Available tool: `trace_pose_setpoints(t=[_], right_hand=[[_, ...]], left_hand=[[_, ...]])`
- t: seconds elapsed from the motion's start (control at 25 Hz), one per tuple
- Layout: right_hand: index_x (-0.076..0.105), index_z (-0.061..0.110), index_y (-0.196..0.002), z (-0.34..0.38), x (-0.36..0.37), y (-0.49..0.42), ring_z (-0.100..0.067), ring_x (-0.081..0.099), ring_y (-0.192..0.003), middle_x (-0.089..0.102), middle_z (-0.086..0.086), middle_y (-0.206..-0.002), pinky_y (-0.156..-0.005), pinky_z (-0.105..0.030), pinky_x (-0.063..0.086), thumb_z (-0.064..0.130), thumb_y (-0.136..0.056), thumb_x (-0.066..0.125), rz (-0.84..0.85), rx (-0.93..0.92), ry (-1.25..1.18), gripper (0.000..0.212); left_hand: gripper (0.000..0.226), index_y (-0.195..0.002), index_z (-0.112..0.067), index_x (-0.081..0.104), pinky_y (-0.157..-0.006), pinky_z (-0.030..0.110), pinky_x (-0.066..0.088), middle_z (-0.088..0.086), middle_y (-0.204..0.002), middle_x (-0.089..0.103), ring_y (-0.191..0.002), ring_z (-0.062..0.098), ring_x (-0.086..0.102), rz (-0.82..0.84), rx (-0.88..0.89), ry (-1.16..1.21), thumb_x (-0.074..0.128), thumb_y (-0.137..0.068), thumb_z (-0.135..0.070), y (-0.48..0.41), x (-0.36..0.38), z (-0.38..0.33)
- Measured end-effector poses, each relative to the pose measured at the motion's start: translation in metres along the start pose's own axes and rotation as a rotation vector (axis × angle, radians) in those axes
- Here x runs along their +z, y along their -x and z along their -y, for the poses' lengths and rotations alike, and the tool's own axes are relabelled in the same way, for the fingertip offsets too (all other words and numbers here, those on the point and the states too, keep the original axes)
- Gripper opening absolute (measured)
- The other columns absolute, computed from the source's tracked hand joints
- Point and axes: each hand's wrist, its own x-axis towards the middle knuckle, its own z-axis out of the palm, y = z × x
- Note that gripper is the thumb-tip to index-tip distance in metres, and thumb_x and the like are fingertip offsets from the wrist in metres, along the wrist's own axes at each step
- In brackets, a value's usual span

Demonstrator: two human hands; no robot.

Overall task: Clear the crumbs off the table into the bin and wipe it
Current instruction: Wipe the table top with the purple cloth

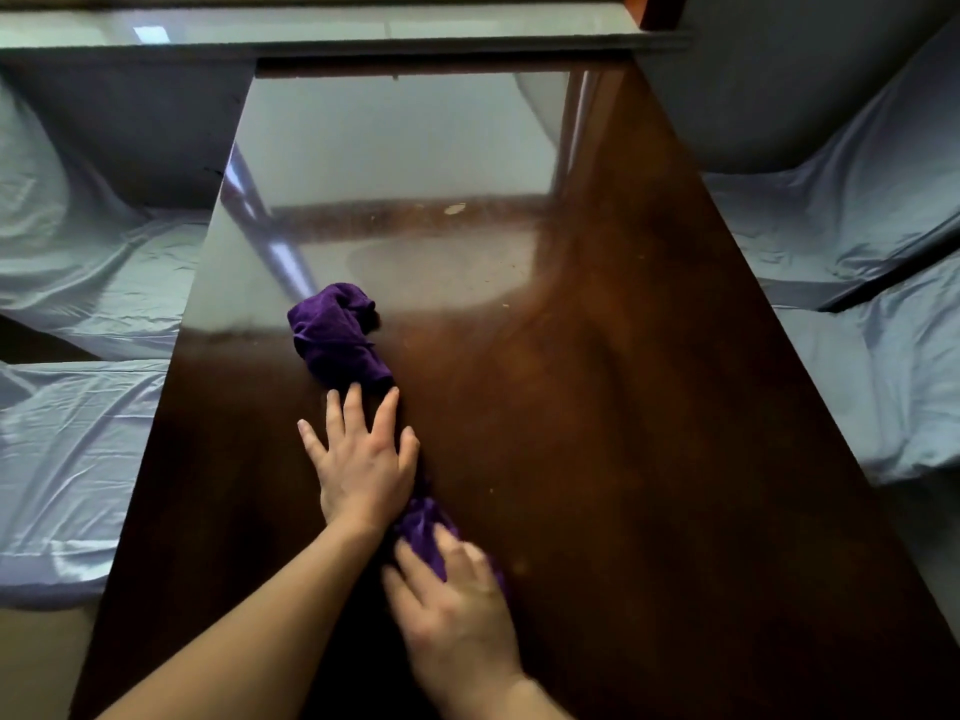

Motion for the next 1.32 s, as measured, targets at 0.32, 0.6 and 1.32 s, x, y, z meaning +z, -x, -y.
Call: trace_pose_setpoints(t=[0.32, 0.6, 1.32], right_hand=[[0.059, 0.001, -0.129, -0.226, -0.136, 0.081, -0.045, 0.061, -0.099, 0.064, -0.026, -0.125, -0.085, -0.054, 0.044, 0.036, -0.099, 0.030, -0.089, 0.719, 0.443, 0.055], [0.061, 0.005, -0.129, -0.146, -0.091, 0.083, -0.048, 0.057, -0.108, 0.063, -0.020, -0.131, -0.091, -0.056, 0.043, 0.045, -0.103, 0.023, -0.132, 0.776, 0.385, 0.062], [0.066, 0.019, -0.123, 0.029, 0.026, -0.096, -0.041, 0.057, -0.119, 0.058, -0.004, -0.140, -0.101, -0.049, 0.045, 0.024, -0.091, 0.059, 0.035, 0.101, 0.180, 0.034]], left_hand=[[0.058, -0.146, -0.037, 0.031, -0.119, 0.049, 0.006, 0.006, -0.160, 0.019, -0.149, 0.024, 0.008, 0.082, 0.290, -0.010, 0.029, -0.091, -0.054, 0.028, -0.023, 0.076], [0.064, -0.146, -0.034, 0.032, -0.117, 0.054, 0.013, 0.009, -0.157, 0.028, -0.147, 0.026, 0.015, 0.091, 0.264, -0.016, 0.018, -0.092, -0.063, 0.086, -0.038, 0.152], [0.064, -0.148, -0.034, 0.028, -0.118, 0.050, 0.010, 0.009, -0.160, 0.020, -0.148, 0.027, 0.005, 0.020, -0.019, 0.073, 0.025, -0.088, -0.056, 0.036, -0.044, 0.207]])
